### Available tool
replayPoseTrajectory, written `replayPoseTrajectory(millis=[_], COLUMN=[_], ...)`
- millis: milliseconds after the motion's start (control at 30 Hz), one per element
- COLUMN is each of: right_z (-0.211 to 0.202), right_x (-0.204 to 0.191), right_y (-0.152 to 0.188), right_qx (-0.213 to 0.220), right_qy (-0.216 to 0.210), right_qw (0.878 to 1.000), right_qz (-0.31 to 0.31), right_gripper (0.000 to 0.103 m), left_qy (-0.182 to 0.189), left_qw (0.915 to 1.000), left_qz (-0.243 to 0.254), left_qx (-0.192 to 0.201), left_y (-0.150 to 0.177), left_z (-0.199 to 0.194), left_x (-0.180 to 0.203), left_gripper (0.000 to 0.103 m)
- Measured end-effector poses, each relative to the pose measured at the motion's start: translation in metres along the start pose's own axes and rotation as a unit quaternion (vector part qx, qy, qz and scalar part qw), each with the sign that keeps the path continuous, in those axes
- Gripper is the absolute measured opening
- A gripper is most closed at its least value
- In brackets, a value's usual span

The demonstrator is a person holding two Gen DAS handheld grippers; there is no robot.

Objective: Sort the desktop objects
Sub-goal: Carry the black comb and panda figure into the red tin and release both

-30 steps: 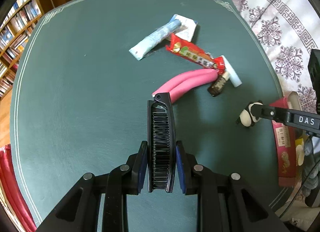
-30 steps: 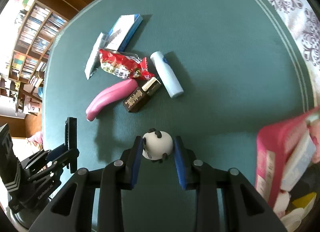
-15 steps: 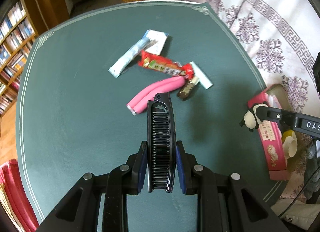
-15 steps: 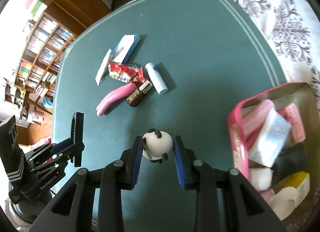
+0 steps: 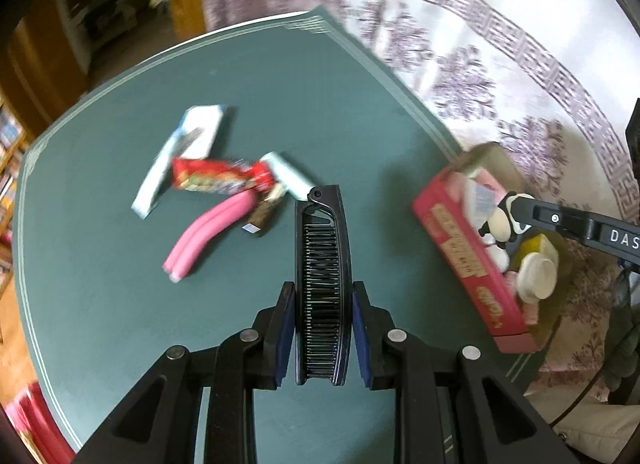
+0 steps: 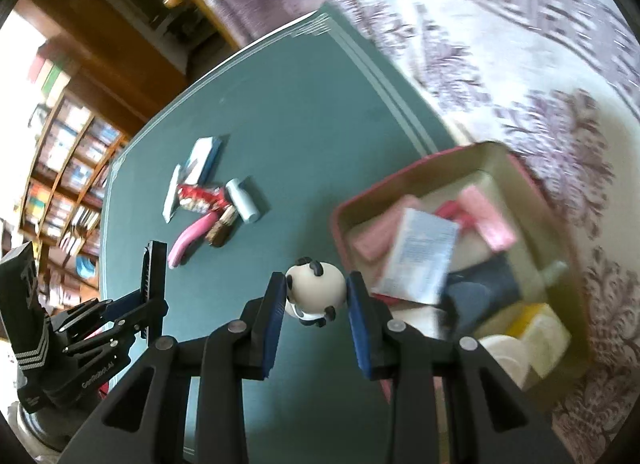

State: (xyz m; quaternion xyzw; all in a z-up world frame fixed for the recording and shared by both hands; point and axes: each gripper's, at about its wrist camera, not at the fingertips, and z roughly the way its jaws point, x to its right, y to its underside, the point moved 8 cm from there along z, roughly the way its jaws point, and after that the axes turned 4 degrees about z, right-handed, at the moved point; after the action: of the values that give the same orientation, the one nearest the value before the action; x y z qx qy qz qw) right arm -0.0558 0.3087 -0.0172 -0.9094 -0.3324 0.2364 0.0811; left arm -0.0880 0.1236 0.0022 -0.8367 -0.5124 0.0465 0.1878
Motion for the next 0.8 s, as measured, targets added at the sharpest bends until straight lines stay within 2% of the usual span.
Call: replayPoseTrajectory(millis=[367, 800], right_z=[-0.047, -0.06], right_x=[0.063, 0.102], right_y=[-0.002, -0.01], right_qx=[0.052, 0.077], right_qy=[0.038, 0.07], right_qw=[0.997, 0.992], right_qz=[0.05, 0.075], right_gripper=[0.034, 0.034], left_qy=[0.057, 0.105], left_qw=[0.9959, 0.9885], left_qz=[0.069, 0.109], left_qx=[-0.003, -0.005], left_y=[-0.035, -0.067], left_z=[0.007, 0.019], left_x=[0.074, 0.135], left_gripper=[0.027, 0.028])
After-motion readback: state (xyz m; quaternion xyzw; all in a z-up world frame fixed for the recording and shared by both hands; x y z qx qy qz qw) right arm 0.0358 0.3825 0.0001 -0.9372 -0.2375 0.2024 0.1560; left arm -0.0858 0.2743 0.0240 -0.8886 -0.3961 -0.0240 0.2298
